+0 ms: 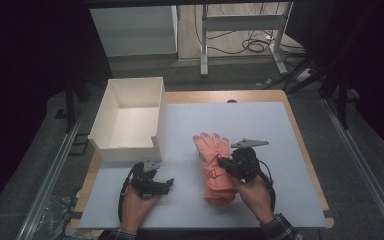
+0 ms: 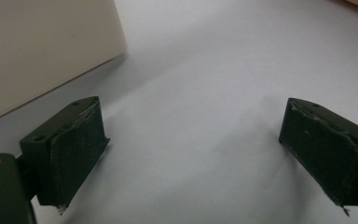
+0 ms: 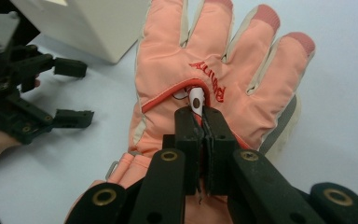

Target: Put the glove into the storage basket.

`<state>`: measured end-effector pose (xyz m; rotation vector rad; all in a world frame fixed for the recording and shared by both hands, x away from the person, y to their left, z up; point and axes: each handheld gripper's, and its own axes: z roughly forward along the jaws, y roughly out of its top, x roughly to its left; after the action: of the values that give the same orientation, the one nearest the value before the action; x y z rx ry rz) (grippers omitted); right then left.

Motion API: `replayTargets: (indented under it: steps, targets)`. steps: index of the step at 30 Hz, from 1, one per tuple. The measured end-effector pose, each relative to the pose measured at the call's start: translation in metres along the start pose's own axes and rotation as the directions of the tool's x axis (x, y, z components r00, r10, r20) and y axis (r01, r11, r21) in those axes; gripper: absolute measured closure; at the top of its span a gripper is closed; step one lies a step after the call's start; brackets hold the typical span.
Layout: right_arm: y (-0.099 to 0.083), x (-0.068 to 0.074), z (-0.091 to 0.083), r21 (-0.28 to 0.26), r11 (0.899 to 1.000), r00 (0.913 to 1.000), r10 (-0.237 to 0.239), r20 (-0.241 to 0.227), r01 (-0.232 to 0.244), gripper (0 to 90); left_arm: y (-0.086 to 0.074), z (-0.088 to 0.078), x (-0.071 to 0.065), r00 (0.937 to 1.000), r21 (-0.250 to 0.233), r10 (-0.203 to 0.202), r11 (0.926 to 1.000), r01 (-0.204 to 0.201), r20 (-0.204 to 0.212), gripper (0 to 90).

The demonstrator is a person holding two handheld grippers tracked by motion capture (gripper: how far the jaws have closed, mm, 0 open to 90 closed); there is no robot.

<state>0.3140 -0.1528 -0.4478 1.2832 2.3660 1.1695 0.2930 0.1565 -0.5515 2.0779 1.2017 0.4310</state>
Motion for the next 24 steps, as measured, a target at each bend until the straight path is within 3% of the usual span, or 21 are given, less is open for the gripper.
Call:
replayTargets:
  steps: [3,8,14,19,24]
  targets:
    - [-0.005,-0.003,0.006,-0.007,1.0,0.9996,0.028,0.001,-0.028,85.1,0.0,0.0,0.0,1.0,0.001,-0.003,1.0,0.003,0.001,6.7]
    - [-0.011,-0.004,0.009,-0.035,0.999,0.9995,0.007,0.032,-0.006,76.3,0.0,0.0,0.0,1.0,0.0,-0.004,1.0,0.004,0.001,6.7]
    - [-0.005,-0.006,-0.005,-0.056,0.997,0.9987,-0.046,0.024,0.047,64.4,0.0,0.0,0.0,1.0,0.001,-0.001,1.0,0.001,0.001,6.7]
    - [-0.004,-0.012,-0.021,-0.058,0.994,0.9954,-0.086,0.043,0.089,62.3,0.0,0.0,0.0,1.0,0.001,-0.001,1.0,0.001,0.001,6.7]
    - [-0.016,-0.025,-0.033,-0.048,0.994,0.9937,-0.096,0.058,0.099,61.6,0.0,0.0,0.0,1.0,-0.001,-0.005,1.0,0.005,0.002,6.8]
